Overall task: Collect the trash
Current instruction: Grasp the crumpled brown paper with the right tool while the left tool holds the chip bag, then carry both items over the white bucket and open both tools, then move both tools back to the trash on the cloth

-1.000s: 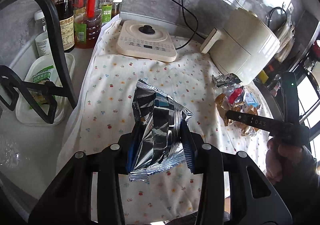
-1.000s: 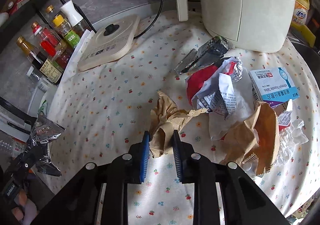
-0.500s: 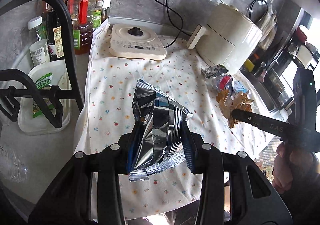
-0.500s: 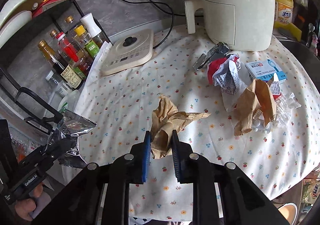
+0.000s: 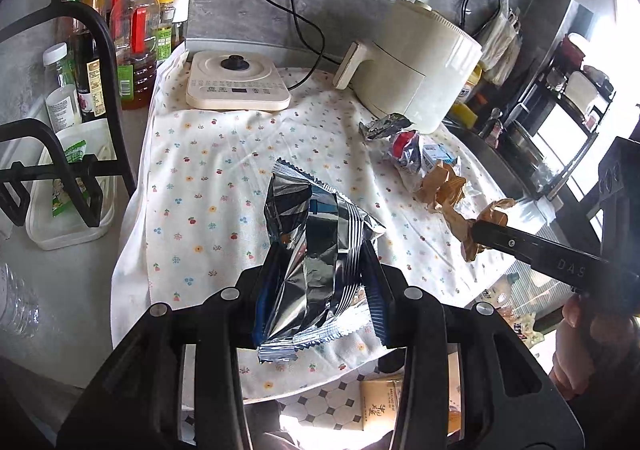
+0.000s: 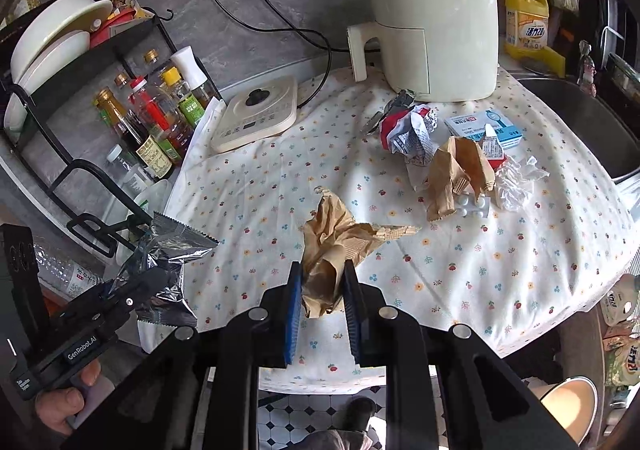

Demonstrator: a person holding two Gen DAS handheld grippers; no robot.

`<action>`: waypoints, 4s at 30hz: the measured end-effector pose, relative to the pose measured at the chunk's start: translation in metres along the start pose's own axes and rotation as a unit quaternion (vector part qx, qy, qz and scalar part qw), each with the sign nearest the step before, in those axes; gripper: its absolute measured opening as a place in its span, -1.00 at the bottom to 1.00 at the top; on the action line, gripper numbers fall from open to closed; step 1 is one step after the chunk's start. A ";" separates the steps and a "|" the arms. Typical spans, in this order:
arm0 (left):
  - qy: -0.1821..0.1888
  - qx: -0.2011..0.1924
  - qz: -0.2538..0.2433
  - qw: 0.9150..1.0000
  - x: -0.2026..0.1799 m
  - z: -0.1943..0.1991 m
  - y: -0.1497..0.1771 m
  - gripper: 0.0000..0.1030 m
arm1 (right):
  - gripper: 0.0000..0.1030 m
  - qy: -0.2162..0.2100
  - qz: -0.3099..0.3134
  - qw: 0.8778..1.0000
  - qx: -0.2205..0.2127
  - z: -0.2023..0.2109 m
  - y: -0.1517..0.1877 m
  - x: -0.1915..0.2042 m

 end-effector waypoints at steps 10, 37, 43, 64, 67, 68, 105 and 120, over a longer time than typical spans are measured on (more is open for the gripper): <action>-0.001 0.015 -0.043 0.999 -0.105 0.007 0.054 -0.24 | -0.61 -0.001 -0.013 1.000 -0.016 0.088 0.062 -0.069; 0.110 0.103 -0.138 0.979 -0.338 -0.002 0.210 -0.24 | -0.58 0.115 -0.179 0.976 -0.051 0.249 0.245 -0.311; 0.133 0.125 -0.182 0.966 -0.372 -0.021 0.227 -0.24 | 0.04 0.127 -0.203 0.970 -0.043 0.233 0.271 -0.346; 0.188 0.199 -0.260 0.926 -0.469 -0.087 0.269 -0.13 | 0.52 0.221 -0.319 0.919 -0.077 0.310 0.348 -0.414; 0.201 0.197 -0.268 0.921 -0.488 -0.087 0.273 0.26 | 0.54 0.233 -0.325 0.913 -0.086 0.325 0.354 -0.419; 0.201 0.195 -0.272 0.921 -0.492 -0.086 0.273 0.30 | 0.54 0.235 -0.328 0.911 -0.089 0.330 0.357 -0.421; -0.002 -0.030 -0.062 0.998 -0.288 0.056 0.109 0.83 | 0.85 0.099 -0.115 0.978 -0.143 0.261 0.172 -0.295; 0.020 -0.032 -0.011 0.999 -0.191 -0.033 0.015 0.71 | 0.85 0.092 -0.083 0.984 -0.128 0.172 0.081 -0.251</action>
Point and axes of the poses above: each gripper's, at about its wrist camera, not at the fingertips, and z roughly against the way its jaws point, x to its left, y to its underside, the point moved 4 cm from there along -z, roughly the way its jaws point, and after that the axes turned 1 degree about -x, right-handed, at the moved point
